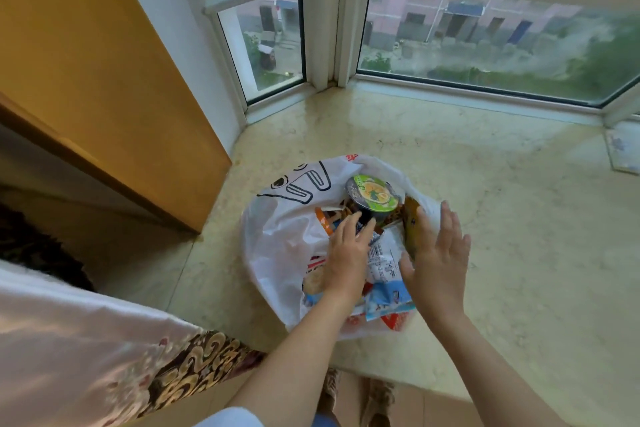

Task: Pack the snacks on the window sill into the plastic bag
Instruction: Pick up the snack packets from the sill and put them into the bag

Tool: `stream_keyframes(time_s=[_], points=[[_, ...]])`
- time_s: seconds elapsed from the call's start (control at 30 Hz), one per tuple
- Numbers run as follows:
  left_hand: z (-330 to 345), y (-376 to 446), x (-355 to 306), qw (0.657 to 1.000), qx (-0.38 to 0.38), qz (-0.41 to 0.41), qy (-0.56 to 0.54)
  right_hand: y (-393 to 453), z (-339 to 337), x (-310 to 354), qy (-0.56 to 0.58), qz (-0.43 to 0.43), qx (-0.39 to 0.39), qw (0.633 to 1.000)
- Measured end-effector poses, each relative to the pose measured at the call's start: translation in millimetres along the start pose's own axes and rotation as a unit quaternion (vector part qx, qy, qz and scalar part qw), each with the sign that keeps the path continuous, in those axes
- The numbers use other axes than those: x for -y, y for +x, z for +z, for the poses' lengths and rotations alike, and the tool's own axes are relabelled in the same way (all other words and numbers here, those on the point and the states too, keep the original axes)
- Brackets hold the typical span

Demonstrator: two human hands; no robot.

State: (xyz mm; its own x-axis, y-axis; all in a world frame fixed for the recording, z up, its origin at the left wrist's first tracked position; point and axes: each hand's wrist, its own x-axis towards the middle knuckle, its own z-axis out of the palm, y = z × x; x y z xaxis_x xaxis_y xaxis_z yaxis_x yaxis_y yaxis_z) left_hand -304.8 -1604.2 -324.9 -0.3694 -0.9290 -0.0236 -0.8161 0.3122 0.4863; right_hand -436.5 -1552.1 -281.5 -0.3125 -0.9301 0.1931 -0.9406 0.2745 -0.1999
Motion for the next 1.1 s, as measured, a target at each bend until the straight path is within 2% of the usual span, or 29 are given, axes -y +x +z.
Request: stream_keyframes(time_s=[0.1, 0.17, 0.23, 0.4, 0.5, 0.57, 0.63, 0.67, 0.73, 0.8, 0.87, 0.97, 1.1], points=[[10, -1, 16, 0.985, 0.1, 0.023, 0.138, 3, -6, -4, -0.014, 0.031, 0.037, 0.999], [13, -1, 25, 0.972, 0.14, -0.015, 0.19, 1, -7, -7, -0.025, 0.026, 0.062, 0.997], [17, 3, 29, 0.966, 0.168, -0.061, 0.186, -2, -7, -8, -0.025, 0.035, 0.087, 0.995], [0, 16, 27, 0.956, 0.221, -0.091, 0.17, -12, -7, -10, -0.008, 0.049, 0.158, 0.986], [-19, 12, 34, 0.956, 0.239, -0.066, 0.158, -17, -12, -10, -0.01, 0.028, 0.136, 0.99], [-35, 8, 43, 0.955, 0.229, -0.011, 0.189, -21, -14, -8, -0.037, -0.015, 0.094, 0.995], [-53, 3, 54, 0.937, 0.226, 0.057, 0.259, -26, -13, 2, -0.036, -0.094, 0.064, 0.993], [-61, -2, 59, 0.925, 0.229, 0.082, 0.291, -30, -9, 12, -0.022, -0.137, 0.071, 0.988], [-68, -13, 69, 0.915, 0.232, 0.1, 0.316, -37, 4, 33, -0.008, -0.193, 0.136, 0.972], [-64, -28, 69, 0.94, 0.202, 0.068, 0.268, -40, 16, 49, -0.01, -0.205, 0.23, 0.951], [-51, -47, 60, 0.967, 0.151, 0.023, 0.206, -39, 27, 56, -0.021, -0.214, 0.28, 0.936], [-26, -74, 50, 0.983, 0.089, 0.011, 0.162, -34, 32, 51, -0.078, -0.235, 0.353, 0.902], [-29, -86, 47, 0.995, 0.015, -0.02, 0.101, -23, 31, 46, -0.09, -0.224, 0.369, 0.897]])
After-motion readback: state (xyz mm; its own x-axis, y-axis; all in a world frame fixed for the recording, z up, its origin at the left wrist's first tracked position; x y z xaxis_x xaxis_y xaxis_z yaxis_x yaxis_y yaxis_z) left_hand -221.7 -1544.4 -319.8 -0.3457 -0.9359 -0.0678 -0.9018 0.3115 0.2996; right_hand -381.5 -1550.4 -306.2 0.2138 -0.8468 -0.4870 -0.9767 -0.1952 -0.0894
